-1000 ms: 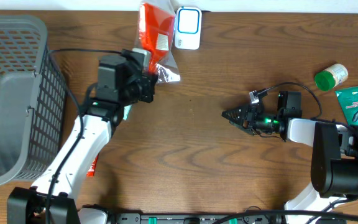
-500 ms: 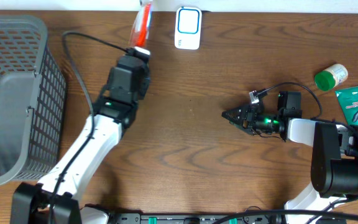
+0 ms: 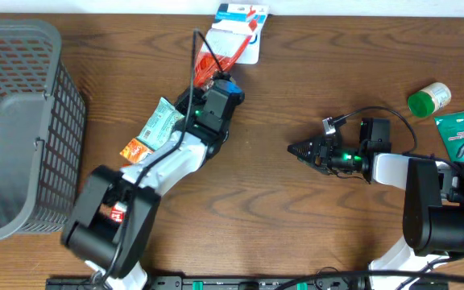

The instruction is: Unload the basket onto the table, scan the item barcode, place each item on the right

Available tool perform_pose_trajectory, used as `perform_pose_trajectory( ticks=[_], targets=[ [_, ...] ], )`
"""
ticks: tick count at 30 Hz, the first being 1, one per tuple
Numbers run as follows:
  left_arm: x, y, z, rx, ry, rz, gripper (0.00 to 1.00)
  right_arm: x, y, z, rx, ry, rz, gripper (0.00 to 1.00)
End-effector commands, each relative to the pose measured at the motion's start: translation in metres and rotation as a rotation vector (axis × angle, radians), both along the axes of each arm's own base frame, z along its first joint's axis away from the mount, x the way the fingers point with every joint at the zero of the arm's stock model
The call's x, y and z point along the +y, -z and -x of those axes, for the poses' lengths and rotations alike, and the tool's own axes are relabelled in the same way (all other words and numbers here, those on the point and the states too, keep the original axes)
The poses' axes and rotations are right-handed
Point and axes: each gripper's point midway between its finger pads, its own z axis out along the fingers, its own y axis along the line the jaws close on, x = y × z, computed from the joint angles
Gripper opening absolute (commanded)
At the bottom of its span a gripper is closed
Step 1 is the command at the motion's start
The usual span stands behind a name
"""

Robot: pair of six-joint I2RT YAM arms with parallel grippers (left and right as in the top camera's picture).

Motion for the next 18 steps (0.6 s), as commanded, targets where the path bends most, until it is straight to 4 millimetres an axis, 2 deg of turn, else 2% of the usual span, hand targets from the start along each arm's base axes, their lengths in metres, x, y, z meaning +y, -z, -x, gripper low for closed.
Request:
perform_pose_trajectory(
  ticks=[1, 10, 18],
  targets=[
    [0.000, -0.014, -0.014, -0.044, -0.025, -0.074, 0.07, -0.027, 0.062, 0.018, 0.132, 0.084, 0.249, 0.84],
    [-0.004, -0.020, -0.022, -0.061, 0.012, -0.120, 0.07, -0.032, 0.068, 0.019, 0.146, 0.097, 0.290, 0.87],
    [-0.016, -0.014, -0.025, -0.054, 0.067, -0.089, 0.07, -0.032, 0.068, 0.019, 0.145, 0.097, 0.291, 0.87]
  ],
)
